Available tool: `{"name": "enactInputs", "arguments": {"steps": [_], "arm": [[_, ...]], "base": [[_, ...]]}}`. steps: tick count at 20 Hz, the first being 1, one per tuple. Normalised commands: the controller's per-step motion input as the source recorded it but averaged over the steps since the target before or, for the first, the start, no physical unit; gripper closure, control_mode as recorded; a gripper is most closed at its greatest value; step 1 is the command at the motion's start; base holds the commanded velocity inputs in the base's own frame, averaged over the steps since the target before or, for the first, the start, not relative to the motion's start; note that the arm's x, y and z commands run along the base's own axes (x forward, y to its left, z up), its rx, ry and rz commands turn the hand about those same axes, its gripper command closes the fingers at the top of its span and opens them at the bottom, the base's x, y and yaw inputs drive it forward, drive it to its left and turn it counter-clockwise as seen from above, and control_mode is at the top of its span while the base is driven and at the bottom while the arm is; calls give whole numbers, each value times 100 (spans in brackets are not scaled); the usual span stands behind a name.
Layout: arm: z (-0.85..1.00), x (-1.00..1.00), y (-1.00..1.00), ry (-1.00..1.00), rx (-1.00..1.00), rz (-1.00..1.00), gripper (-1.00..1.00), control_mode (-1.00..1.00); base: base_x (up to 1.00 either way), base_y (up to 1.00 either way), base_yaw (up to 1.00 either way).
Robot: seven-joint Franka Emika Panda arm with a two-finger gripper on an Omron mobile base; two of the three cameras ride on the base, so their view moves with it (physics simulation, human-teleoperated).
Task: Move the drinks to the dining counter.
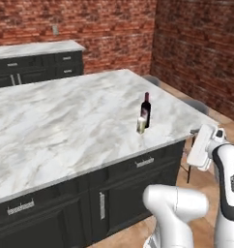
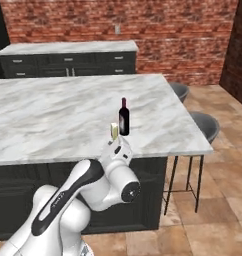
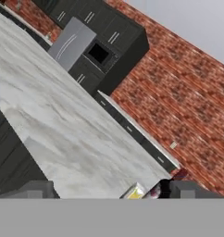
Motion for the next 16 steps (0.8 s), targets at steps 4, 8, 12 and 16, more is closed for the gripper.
{"name": "enactInputs", "arguments": {"steps": [4,8,12,16], "arm": [[0,0,0,0,0,0,-100,100],[0,0,0,0,0,0,-100,100],[0,0,0,0,0,0,-100,100],[0,0,0,0,0,0,-100,100]], "base": [[-62,-36,-31],[-31,-32,-62],[-13,-8,-77],[-14,-4,-78]]}}
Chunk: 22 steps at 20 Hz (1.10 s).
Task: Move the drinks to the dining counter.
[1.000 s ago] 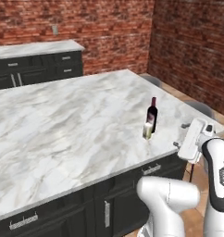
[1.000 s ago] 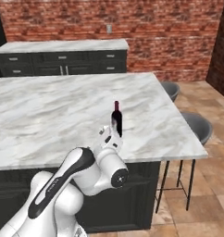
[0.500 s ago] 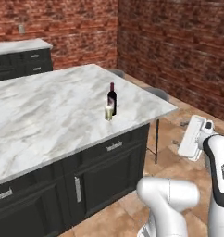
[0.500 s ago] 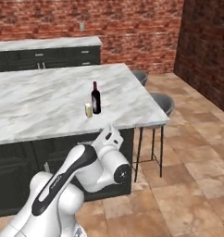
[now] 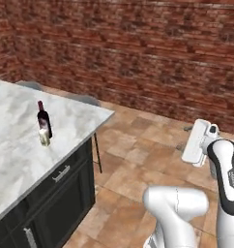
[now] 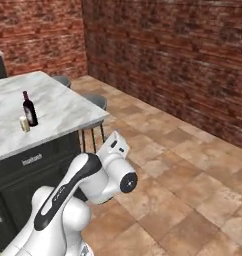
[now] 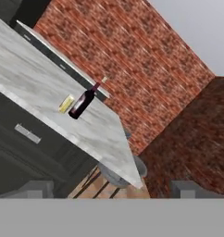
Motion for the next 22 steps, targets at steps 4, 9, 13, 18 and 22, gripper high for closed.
{"name": "enactInputs", "arguments": {"steps": [4,9,13,18,22], "arm": [[0,0,0,0,0,0,-100,100],[0,0,0,0,0,0,-100,100],[0,0,0,0,0,0,-100,100],[0,0,0,0,0,0,-100,100],[0,0,0,0,0,0,-100,100]], "base": [[-38,-12,-72],[-58,-16,-66],[-61,-15,-66],[-77,-8,-62],[-100,0,-46]]}}
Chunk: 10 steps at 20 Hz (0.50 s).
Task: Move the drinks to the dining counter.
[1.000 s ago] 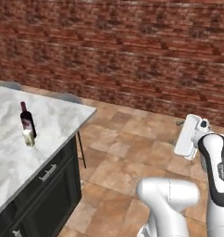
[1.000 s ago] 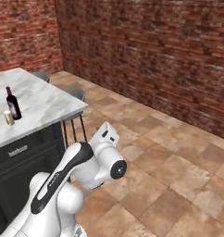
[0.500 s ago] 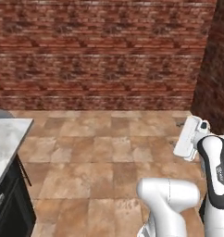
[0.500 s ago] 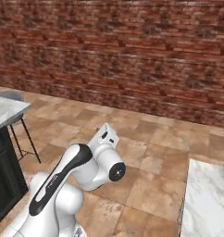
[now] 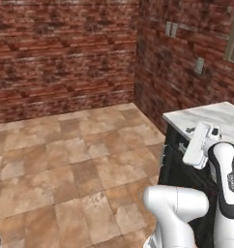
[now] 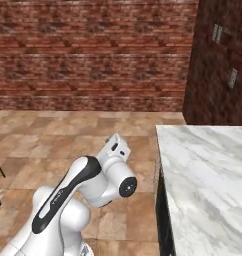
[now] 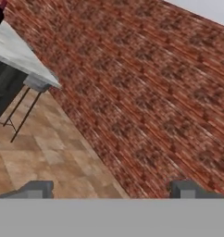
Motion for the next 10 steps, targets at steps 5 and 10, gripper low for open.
{"name": "enactInputs", "arguments": {"steps": [5,10], "arm": [[0,0,0,0,0,0,-100,100],[0,0,0,0,0,0,-100,100]], "base": [[-100,2,-33],[-82,0,-38]]}}
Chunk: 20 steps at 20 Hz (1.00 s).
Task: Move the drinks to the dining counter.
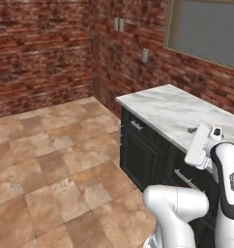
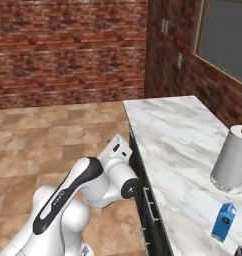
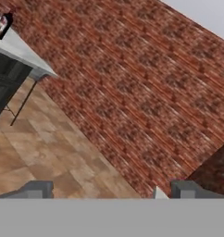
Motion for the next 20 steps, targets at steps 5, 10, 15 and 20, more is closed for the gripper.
{"name": "enactInputs", "arguments": {"steps": [5,10,15,20], "arm": [[0,0,0,0,0,0,-100,100],[0,0,0,0,0,0,-100,100],[0,0,0,0,0,0,-100,100],[0,0,0,0,0,0,-100,100]], "base": [[-43,-8,-48],[-9,-23,-50],[11,-32,-51],[27,-28,-56]]}}
